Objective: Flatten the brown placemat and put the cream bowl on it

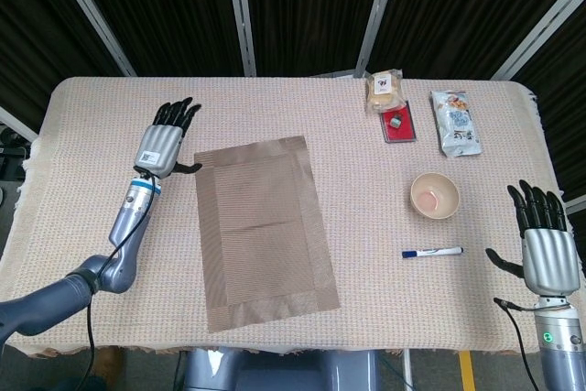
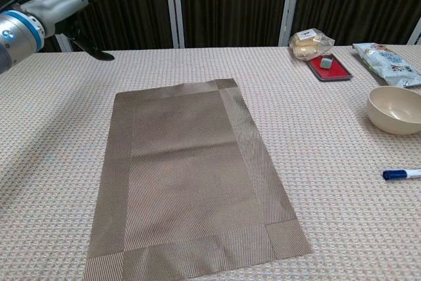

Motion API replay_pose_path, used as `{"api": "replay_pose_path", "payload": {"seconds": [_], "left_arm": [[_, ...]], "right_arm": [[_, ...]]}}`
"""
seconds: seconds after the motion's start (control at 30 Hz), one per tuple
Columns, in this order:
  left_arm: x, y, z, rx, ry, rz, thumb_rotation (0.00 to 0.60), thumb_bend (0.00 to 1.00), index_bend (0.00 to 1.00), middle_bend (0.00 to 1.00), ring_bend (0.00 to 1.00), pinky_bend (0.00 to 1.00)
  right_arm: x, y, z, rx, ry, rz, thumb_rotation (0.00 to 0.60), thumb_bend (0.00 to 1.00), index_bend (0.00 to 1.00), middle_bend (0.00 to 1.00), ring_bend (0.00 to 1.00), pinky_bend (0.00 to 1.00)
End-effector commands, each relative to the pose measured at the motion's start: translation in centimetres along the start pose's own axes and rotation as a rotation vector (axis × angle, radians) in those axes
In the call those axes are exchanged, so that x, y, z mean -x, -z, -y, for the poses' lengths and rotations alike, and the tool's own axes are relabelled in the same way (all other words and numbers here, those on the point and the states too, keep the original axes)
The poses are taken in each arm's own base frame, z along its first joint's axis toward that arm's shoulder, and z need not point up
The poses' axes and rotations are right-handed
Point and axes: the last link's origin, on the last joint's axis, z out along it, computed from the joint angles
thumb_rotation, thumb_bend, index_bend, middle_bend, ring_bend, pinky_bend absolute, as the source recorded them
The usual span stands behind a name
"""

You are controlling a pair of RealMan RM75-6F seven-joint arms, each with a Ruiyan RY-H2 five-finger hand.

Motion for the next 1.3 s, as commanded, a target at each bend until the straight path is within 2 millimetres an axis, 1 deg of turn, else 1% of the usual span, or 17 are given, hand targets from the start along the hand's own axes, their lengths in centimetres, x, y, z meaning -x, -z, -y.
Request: {"api": "replay_pose_path", "payload": {"seconds": [0.03,0.1,0.17,0.2,0.23,0.27,0.4,0.47,0.53,0.57,0.63,0.73,0.83,0.9,1.0,1.17,1.3], "left_arm": [[-2.6,2.5,0.7,0.032,-0.027,-0.067,0.6,0.0,0.0,0.0,0.0,0.0],[-3.3,3.7,1.0,0.031,-0.032,-0.078,0.6,0.0,0.0,0.0,0.0,0.0],[-4.1,5.6,1.4,0.018,-0.037,-0.089,0.6,0.0,0.0,0.0,0.0,0.0],[-4.7,7.1,1.8,0.004,-0.045,-0.095,0.6,0.0,0.0,0.0,0.0,0.0],[-5.5,9.2,2.3,-0.025,-0.058,-0.101,0.6,0.0,0.0,0.0,0.0,0.0],[-6.0,10.6,2.5,-0.044,-0.067,-0.099,0.6,0.0,0.0,0.0,0.0,0.0],[-7.9,15.6,3.5,-0.142,-0.108,-0.075,0.6,0.0,0.0,0.0,0.0,0.0],[-8.7,17.7,4.0,-0.185,-0.136,-0.067,0.6,0.0,0.0,0.0,0.0,0.0],[-9.0,19.0,4.3,-0.208,-0.145,-0.067,0.6,0.0,0.0,0.0,0.0,0.0],[-8.9,20.4,4.7,-0.227,-0.143,-0.05,0.6,0.0,0.0,0.0,0.0,0.0],[-8.9,21.7,4.9,-0.236,-0.144,-0.036,0.6,0.0,0.0,0.0,0.0,0.0],[-8.6,23.1,5.2,-0.25,-0.155,-0.013,0.6,0.0,0.0,0.0,0.0,0.0],[-8.8,23.3,4.9,-0.235,-0.156,-0.009,0.6,0.0,0.0,0.0,0.0,0.0],[-8.8,23.4,4.9,-0.228,-0.154,-0.007,0.6,0.0,0.0,0.0,0.0,0.0],[-8.9,23.6,5.1,-0.221,-0.165,0.006,0.6,0.0,0.0,0.0,0.0,0.0],[-9.3,24.4,5.7,-0.235,-0.166,0.003,0.6,0.0,0.0,0.0,0.0,0.0],[-9.3,24.3,5.8,-0.232,-0.16,0.005,0.6,0.0,0.0,0.0,0.0,0.0]], "right_arm": [[-0.2,0.1,0.2,-0.014,-0.006,-0.004,0.6,0.0,0.02,0.0,0.0,0.0],[-0.2,0.2,0.3,-0.022,-0.008,-0.005,0.6,0.0,0.02,0.0,0.0,0.0],[-0.3,0.3,0.5,-0.033,-0.008,-0.006,0.6,0.0,0.02,0.0,0.0,0.0],[-0.3,0.4,0.6,-0.042,-0.009,-0.007,0.6,0.0,0.02,0.0,0.0,0.0],[-0.4,0.6,0.8,-0.056,-0.014,-0.007,0.6,0.0,0.02,0.0,0.0,0.0],[-0.5,0.7,1.0,-0.067,-0.017,-0.008,0.6,0.0,0.02,0.0,0.0,0.0],[-0.5,1.2,1.8,-0.129,-0.014,0.003,0.6,0.0,0.02,0.0,0.0,0.0],[-0.3,1.5,2.3,-0.163,0.002,0.02,0.6,0.0,0.03,0.0,0.0,0.0],[0.0,1.7,2.8,-0.2,0.019,0.04,0.6,0.0,0.03,0.0,0.0,0.0],[0.3,1.9,3.6,-0.252,0.026,0.063,0.6,0.0,0.03,0.0,0.0,0.0],[0.6,2.1,4.3,-0.305,0.045,0.087,0.6,0.0,0.03,0.0,0.0,0.0],[1.3,2.3,5.8,-0.416,0.095,0.155,0.6,0.0,0.04,0.0,0.0,0.0],[1.8,2.3,7.7,-0.503,0.095,0.234,0.6,0.0,0.05,0.0,0.0,0.0],[1.9,2.3,8.5,-0.532,0.097,0.259,0.6,0.0,0.07,0.0,0.0,0.0],[2.5,2.0,10.7,-0.622,0.133,0.29,0.6,0.0,0.09,0.0,0.0,0.0],[4.2,1.9,13.5,-0.725,0.214,0.321,0.6,0.0,0.11,0.0,0.0,0.0],[5.6,2.2,15.6,-0.796,0.249,0.309,0.6,0.0,0.12,0.0,0.0,0.0]]}}
